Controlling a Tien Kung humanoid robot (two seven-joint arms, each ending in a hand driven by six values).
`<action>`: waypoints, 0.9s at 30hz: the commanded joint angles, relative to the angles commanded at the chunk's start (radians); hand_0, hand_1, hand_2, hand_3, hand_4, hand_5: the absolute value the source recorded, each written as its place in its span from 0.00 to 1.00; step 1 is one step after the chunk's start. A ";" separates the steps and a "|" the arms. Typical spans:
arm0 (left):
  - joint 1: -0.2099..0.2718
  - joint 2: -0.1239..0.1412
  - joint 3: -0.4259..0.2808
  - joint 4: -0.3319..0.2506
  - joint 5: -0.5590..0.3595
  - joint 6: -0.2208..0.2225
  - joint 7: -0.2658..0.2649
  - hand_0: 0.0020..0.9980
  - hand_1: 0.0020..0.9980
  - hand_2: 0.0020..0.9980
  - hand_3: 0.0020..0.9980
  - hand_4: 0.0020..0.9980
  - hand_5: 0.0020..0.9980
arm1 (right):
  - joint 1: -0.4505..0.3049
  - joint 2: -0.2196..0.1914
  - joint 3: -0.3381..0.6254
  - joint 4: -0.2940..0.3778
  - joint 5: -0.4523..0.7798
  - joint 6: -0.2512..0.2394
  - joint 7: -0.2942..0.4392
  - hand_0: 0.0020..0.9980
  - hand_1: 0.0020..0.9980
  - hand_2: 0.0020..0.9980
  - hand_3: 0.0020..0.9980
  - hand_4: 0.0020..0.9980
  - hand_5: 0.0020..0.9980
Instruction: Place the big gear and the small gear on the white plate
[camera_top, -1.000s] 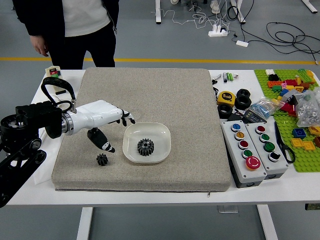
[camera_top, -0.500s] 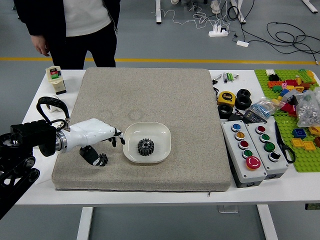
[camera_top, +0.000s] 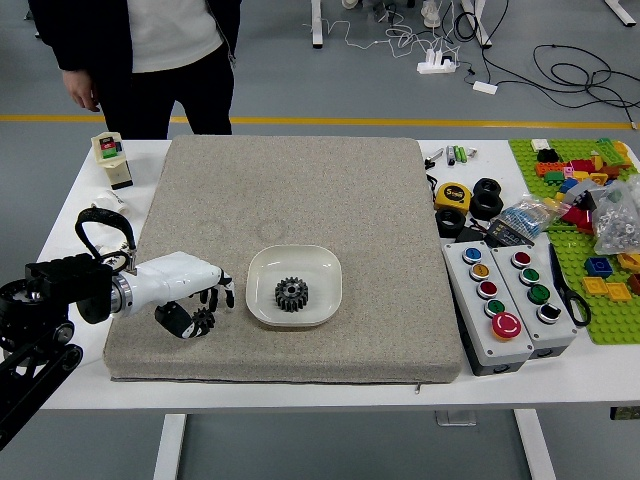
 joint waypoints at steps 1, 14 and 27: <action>0.000 -0.001 0.000 0.003 0.000 0.001 0.000 0.40 0.49 0.50 0.64 0.80 0.01 | 0.000 0.000 0.000 0.000 0.001 0.000 0.000 0.71 0.71 0.79 0.63 0.85 0.65; -0.004 -0.006 -0.002 0.030 0.000 -0.006 -0.003 0.35 0.44 0.47 0.59 0.65 0.00 | 0.004 -0.002 -0.008 0.000 0.009 -0.001 0.001 0.71 0.71 0.78 0.63 0.85 0.65; -0.015 0.000 0.000 0.022 0.000 -0.057 0.018 0.29 0.33 0.38 0.47 0.15 0.00 | 0.007 -0.003 -0.009 0.000 0.011 -0.001 0.002 0.71 0.71 0.78 0.63 0.85 0.65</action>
